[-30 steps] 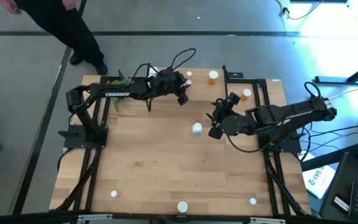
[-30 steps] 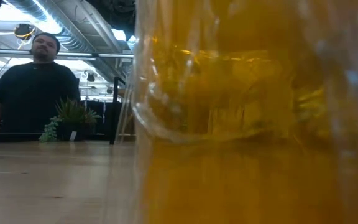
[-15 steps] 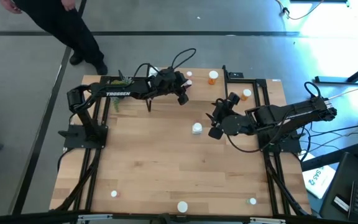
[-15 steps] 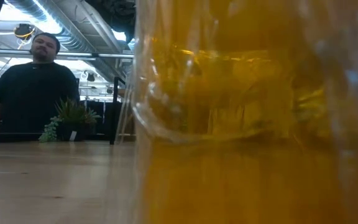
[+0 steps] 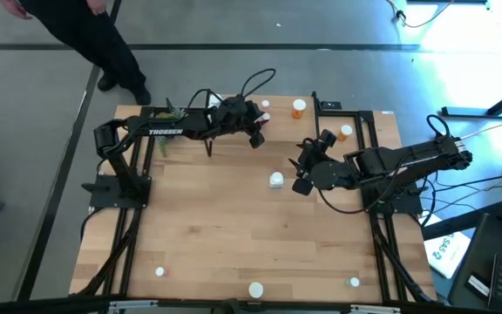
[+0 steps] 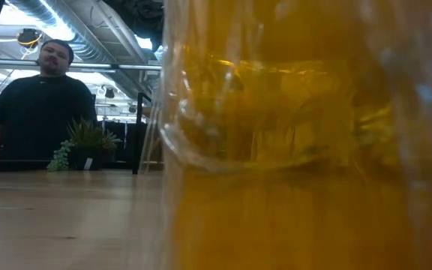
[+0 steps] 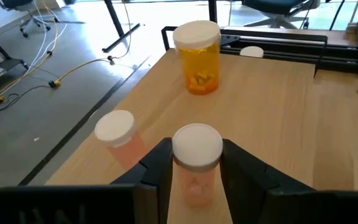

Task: Pick and place medicine bottles onto shelf by color
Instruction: Put the right pink pill bottle on the shelf aligned with the other pink pill bottle

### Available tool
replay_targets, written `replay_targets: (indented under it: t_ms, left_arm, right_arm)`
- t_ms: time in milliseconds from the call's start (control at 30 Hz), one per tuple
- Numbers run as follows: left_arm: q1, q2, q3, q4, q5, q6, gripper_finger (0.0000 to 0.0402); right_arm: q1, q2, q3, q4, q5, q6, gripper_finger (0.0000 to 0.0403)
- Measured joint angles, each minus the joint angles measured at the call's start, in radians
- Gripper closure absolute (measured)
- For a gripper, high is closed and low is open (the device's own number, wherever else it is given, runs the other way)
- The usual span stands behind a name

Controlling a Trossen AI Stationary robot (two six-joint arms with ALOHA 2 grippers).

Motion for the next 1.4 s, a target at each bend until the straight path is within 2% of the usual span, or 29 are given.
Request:
replay_targets:
  t_ms: [733,1067,1400]
  left_arm:
    - [0.000,0.000,0.000,0.000,0.000,0.009,0.0296]
    - [0.000,0.000,0.000,0.000,-0.023,0.010,0.0249]
    - [0.000,0.000,0.000,0.003,-0.023,0.015,0.0245]
  right_arm:
    - [0.000,0.000,0.000,0.000,0.000,0.000,0.0183]
    - [0.000,0.000,0.000,0.000,0.000,0.000,0.0183]
    - [0.000,0.000,0.000,0.000,0.000,0.000,0.0183]
